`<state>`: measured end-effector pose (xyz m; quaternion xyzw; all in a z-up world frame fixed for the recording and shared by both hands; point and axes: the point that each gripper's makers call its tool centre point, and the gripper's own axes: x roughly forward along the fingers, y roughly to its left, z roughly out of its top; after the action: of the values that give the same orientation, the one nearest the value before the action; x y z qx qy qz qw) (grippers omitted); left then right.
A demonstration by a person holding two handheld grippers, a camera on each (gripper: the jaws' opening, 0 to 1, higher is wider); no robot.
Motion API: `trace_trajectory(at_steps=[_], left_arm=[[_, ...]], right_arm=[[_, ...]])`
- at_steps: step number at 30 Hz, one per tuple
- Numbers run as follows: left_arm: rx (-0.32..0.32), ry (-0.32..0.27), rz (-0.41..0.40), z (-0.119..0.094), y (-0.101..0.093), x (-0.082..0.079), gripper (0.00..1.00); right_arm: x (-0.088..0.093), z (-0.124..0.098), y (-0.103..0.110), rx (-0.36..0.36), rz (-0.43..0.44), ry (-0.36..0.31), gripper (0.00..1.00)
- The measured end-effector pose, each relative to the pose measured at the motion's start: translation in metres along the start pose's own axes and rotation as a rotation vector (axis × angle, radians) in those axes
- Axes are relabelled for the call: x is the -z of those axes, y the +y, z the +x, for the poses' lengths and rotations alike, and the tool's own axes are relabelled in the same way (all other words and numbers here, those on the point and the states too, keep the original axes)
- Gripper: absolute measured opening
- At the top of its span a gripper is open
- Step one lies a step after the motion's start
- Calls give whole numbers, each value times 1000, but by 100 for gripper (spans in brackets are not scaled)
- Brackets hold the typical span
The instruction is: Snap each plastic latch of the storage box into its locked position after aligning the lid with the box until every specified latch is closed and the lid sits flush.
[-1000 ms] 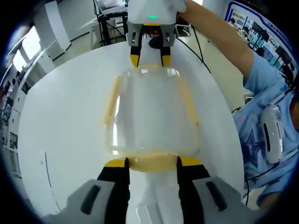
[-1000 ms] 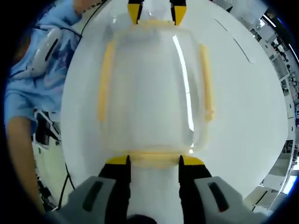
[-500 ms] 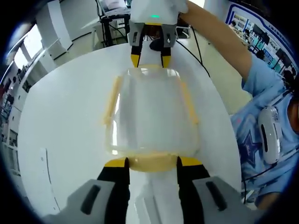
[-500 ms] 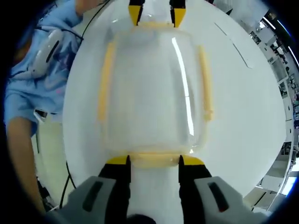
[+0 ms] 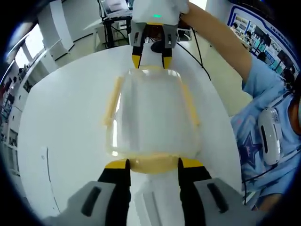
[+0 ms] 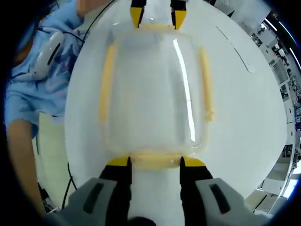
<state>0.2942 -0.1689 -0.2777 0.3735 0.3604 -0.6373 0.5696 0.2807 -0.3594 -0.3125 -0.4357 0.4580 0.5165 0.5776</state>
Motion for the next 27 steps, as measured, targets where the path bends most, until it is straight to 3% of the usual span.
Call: trace_trajectory(at_steps=[27], left_arm=[[-6, -29, -34, -28, -9, 20, 38]], right_arm=[[-36, -14, 1, -6, -41, -14, 38]])
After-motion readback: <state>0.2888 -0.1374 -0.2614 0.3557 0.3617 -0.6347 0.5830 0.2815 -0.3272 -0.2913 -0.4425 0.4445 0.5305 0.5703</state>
